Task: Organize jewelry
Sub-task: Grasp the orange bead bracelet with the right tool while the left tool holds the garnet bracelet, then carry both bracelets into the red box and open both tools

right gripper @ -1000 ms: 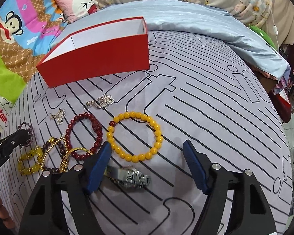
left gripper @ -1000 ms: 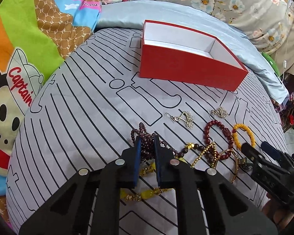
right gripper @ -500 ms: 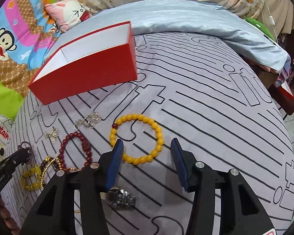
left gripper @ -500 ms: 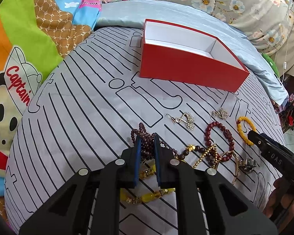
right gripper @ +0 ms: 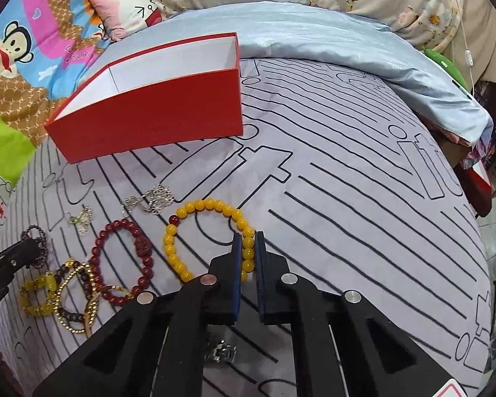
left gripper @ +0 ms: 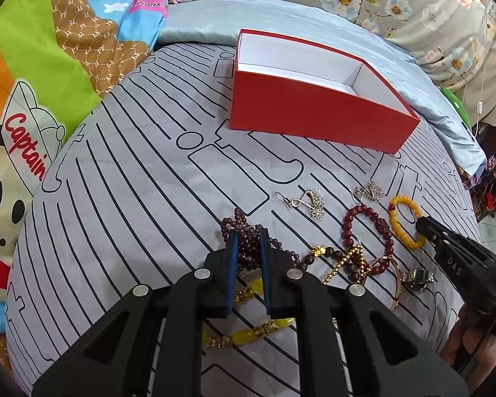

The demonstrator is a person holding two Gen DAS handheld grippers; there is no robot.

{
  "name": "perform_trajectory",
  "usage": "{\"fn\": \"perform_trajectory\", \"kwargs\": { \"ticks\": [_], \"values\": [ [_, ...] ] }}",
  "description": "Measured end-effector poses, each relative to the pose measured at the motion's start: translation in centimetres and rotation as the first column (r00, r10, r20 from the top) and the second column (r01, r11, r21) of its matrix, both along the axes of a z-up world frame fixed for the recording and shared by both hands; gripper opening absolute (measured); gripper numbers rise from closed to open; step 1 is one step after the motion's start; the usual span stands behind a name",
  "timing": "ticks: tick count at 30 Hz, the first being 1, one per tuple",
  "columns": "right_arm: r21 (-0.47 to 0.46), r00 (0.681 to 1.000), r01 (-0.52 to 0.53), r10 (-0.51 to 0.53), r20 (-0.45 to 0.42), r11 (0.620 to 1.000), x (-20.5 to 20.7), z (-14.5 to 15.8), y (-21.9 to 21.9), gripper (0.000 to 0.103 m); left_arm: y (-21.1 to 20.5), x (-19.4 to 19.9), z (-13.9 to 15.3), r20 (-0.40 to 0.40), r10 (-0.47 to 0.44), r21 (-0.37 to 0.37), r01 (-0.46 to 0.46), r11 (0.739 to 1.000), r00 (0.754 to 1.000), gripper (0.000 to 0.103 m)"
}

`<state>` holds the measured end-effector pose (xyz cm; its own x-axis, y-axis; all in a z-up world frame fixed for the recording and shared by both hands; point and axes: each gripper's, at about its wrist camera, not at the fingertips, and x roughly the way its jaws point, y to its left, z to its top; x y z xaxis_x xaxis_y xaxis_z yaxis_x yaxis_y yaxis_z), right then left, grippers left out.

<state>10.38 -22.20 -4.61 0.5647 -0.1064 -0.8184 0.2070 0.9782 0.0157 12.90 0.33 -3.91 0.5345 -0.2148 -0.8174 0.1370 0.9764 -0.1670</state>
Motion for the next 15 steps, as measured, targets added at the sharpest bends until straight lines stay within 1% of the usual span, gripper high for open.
{"fn": "perform_trajectory", "kwargs": {
  "ticks": [4,9,15],
  "values": [
    [0.030,0.999,-0.010,0.009,0.035,1.000,-1.0,1.4,0.2,0.007,0.3,-0.5,1.0,0.013,-0.008,-0.020,0.009,1.000,1.000,0.012],
    [0.043,0.996,-0.032,0.028,0.086,0.999,-2.8,3.8,0.7,0.007,0.7,-1.7,2.9,0.050,-0.021,-0.033,0.023,0.999,0.999,0.012],
    [0.081,0.988,-0.059,0.047,0.145,0.995,-4.3,6.6,0.8,0.007,0.7,-2.8,5.4,0.087,-0.037,-0.051,0.042,0.998,0.996,0.012]
  ]
}}
